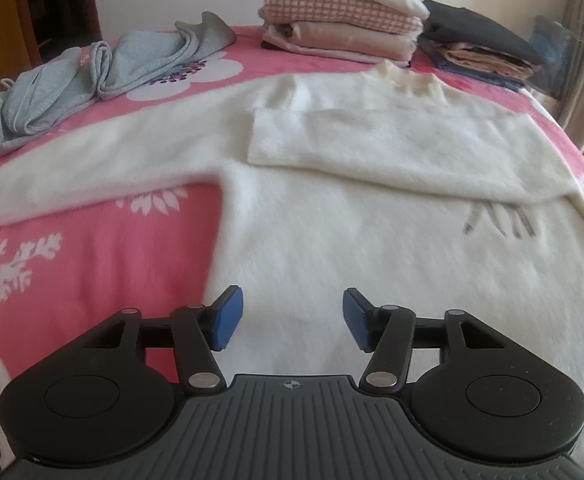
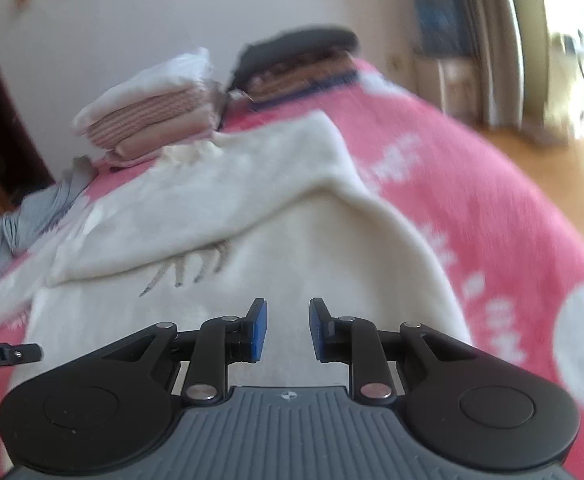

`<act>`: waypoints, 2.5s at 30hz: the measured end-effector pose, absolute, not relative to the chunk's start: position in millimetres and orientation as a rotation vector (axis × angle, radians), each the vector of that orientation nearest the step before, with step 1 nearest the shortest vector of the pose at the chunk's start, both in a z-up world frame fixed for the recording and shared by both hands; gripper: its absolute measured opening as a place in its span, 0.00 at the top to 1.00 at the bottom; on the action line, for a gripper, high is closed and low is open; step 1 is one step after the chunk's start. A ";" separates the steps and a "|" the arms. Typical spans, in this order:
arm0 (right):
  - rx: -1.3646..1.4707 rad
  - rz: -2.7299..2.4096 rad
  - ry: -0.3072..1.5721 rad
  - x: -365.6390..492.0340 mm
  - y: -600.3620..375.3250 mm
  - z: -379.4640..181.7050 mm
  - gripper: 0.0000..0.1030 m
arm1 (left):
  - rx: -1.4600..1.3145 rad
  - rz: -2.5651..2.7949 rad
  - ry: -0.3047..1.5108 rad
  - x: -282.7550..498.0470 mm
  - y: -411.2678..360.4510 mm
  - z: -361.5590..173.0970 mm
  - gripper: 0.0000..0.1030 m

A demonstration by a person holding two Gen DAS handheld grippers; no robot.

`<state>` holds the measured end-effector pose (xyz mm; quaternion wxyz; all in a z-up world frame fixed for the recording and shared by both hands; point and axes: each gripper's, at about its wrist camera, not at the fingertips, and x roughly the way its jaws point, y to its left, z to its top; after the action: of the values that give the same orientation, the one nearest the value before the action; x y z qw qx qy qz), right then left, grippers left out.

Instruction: Fold clothes

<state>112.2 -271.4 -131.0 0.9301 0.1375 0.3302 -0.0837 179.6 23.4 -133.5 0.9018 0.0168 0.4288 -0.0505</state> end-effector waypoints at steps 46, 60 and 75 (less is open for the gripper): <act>0.180 -0.167 0.700 111.8 -226.0 -172.7 0.72 | -0.574 0.551 0.548 214.4 261.9 -117.2 0.25; 0.166 -0.166 0.698 111.5 -222.5 -174.5 0.68 | -0.602 0.722 0.549 245.0 310.5 -146.0 0.93; 0.165 -0.157 0.696 112.3 -222.6 -176.8 0.67 | -0.365 0.498 0.379 248.3 242.3 -105.0 1.00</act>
<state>112.3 -222.6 -176.8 0.9336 0.0807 0.3405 -0.0766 248.3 242.3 -105.0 0.9351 -0.1785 0.1852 0.2436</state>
